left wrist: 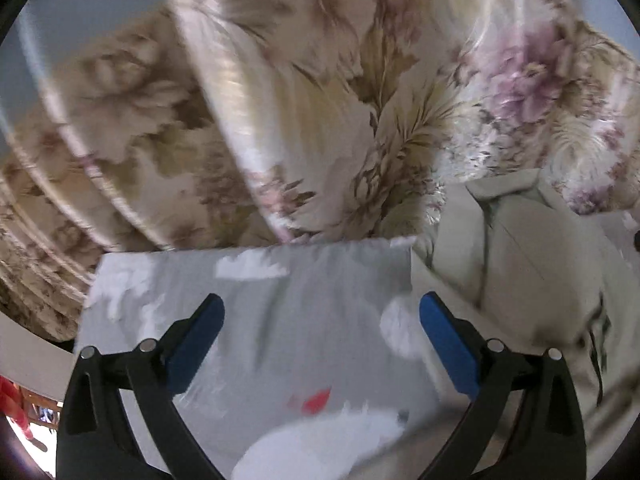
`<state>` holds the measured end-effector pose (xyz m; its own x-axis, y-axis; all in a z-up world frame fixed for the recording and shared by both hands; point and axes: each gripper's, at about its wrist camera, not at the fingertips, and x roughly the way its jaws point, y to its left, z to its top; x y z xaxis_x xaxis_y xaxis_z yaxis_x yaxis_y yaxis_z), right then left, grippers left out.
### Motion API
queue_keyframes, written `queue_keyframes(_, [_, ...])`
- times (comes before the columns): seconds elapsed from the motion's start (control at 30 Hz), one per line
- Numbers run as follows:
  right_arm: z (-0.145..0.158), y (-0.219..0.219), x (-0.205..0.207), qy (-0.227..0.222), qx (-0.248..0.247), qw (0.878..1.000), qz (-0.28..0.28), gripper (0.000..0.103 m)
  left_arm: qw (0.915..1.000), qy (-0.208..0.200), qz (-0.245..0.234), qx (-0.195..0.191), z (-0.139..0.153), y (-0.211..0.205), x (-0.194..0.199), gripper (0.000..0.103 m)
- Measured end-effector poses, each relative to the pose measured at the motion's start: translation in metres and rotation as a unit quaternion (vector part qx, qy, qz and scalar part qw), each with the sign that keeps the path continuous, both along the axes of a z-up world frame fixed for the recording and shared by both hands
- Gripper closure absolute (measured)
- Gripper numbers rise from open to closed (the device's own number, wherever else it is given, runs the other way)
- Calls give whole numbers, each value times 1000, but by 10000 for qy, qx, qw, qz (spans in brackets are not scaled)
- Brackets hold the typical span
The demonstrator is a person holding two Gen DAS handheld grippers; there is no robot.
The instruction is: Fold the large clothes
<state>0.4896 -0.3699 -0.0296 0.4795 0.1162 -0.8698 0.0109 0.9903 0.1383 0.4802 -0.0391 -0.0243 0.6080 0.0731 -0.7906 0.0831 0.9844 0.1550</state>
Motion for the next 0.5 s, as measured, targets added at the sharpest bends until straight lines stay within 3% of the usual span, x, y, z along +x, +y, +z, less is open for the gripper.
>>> queue_keyframes(0.17, [-37, 4, 45, 346, 238, 9990, 140, 3, 9981, 550, -127, -239, -36, -16, 48, 5])
queue_keyframes(0.27, [-52, 8, 63, 567, 330, 9975, 243, 11, 9967, 737, -325, -111, -51, -29, 60, 5])
queue_keyframes(0.37, [-54, 18, 69, 593, 66, 9975, 369, 47, 9949, 854, -472, -243, -61, -38, 65, 5])
queue_keyframes(0.43, [-53, 20, 70, 606, 37, 9974, 387, 63, 9924, 873, -743, -454, -62, -46, 62, 10])
queue_keyframes(0.5, [-51, 19, 69, 605, 213, 9970, 422, 84, 9902, 798, -957, -635, -58, -52, 59, 37])
